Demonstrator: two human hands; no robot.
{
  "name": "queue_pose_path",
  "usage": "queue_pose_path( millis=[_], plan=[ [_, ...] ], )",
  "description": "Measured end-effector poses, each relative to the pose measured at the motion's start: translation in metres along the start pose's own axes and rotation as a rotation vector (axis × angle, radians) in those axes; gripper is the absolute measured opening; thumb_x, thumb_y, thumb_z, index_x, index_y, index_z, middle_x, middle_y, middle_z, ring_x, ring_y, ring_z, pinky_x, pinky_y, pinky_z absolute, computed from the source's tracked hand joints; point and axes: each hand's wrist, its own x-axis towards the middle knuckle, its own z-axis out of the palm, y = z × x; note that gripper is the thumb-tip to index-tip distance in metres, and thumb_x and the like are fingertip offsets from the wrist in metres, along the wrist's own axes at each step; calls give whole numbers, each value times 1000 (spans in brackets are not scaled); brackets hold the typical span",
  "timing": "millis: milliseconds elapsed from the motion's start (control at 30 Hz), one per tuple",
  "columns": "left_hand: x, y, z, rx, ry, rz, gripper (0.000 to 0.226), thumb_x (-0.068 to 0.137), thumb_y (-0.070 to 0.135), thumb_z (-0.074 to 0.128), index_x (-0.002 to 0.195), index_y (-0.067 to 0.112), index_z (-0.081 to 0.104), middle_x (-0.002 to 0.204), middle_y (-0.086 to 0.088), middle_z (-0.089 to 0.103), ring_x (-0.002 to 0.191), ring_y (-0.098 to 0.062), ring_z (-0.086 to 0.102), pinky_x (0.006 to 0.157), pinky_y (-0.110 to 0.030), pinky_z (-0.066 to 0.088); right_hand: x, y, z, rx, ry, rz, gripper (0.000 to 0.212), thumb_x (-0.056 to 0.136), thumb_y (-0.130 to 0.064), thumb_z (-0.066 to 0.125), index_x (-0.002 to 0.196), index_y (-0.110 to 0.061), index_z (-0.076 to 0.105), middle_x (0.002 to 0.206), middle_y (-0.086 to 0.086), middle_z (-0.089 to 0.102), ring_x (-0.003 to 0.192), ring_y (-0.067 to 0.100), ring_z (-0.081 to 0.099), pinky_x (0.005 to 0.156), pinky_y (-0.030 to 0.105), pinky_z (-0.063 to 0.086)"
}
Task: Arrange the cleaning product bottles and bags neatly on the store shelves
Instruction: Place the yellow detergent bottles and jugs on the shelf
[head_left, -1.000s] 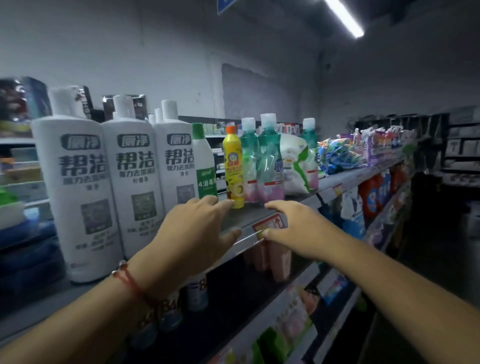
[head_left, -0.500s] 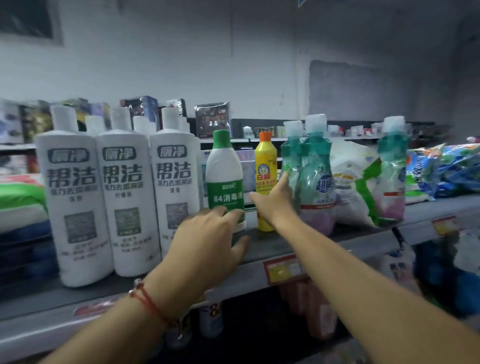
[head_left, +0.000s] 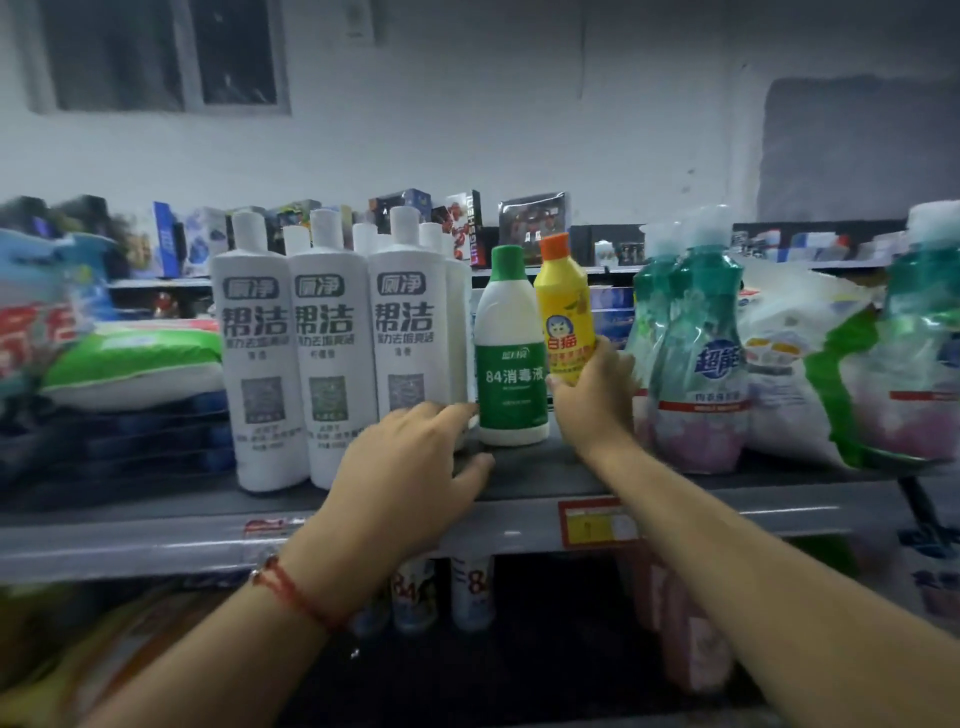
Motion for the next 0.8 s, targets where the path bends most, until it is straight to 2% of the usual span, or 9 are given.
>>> queue_pose_path(
  millis=[100, 200, 267, 367, 500, 600, 667, 733, 800],
  plan=[
    [-17, -9, -4, -221, 24, -101, 58, 96, 58, 52, 149, 37, 43, 135, 12, 58, 124, -9, 55, 100, -33, 49, -28, -20, -20, 56, -56, -262, 57, 84, -18, 78, 133, -13, 50, 116, 7, 47, 108, 24, 46, 88, 26, 39],
    [-36, -14, -5, -774, 78, -247, 58, 89, 64, 59, 141, 40, 52, 122, 18, 66, 109, 4, 62, 94, -27, 54, -65, -46, -41, 116, -128, -441, 71, 81, -20, 81, 144, -16, 49, 120, 2, 46, 109, 19, 47, 90, 28, 42],
    [-49, -10, -7, -1085, 119, -272, 52, 86, 65, 64, 132, 41, 59, 112, 12, 73, 104, -1, 68, 89, -27, 55, -93, -56, -54, 158, -192, -534, 76, 81, -25, 81, 148, -13, 47, 121, -1, 46, 110, 19, 50, 91, 31, 47],
    [-81, -4, -4, -1358, 261, -310, 49, 79, 60, 67, 119, 32, 66, 117, -6, 73, 111, -25, 69, 93, -42, 56, -137, -63, -59, 253, -406, -599, 80, 83, -32, 81, 152, -16, 43, 122, -6, 43, 107, 12, 52, 87, 25, 52],
    [-140, -8, 8, -1663, 386, -492, 88, 74, 61, 80, 136, 5, 53, 131, -25, 63, 123, -42, 60, 103, -58, 49, -196, -61, -42, 393, -663, -552, 84, 79, -35, 84, 152, -30, 41, 118, -19, 42, 108, 3, 52, 90, 22, 50],
    [-185, -10, 8, -1743, 403, -753, 70, 87, 58, 62, 132, 4, 60, 126, -27, 66, 116, -41, 65, 93, -50, 58, -240, -56, -29, 489, -851, -439, 84, 73, -53, 81, 147, -43, 42, 119, -28, 44, 113, -4, 51, 89, 12, 47],
    [-212, -16, 13, -1793, 385, -909, 61, 94, 57, 45, 105, 7, 79, 107, -22, 74, 96, -34, 74, 77, -44, 63, -271, -51, -22, 548, -988, -329, 81, 69, -65, 79, 139, -53, 42, 122, -32, 44, 116, -10, 49, 87, 10, 48],
    [-237, -24, 19, -1815, 430, -1011, 61, 97, 55, 40, 88, 12, 83, 96, -17, 76, 88, -30, 75, 79, -46, 62, -303, -46, -13, 570, -1102, -241, 68, 72, -62, 79, 129, -64, 42, 124, -37, 42, 117, -15, 46, 84, 14, 49],
    [-262, -38, 21, -1812, 539, -1128, 57, 93, 54, 49, 102, 5, 75, 98, -20, 73, 90, -33, 73, 86, -49, 59, -333, -43, -4, 565, -1210, -146, 68, 69, -58, 81, 122, -69, 40, 123, -37, 42, 114, -19, 46, 82, 13, 46]
  ],
)
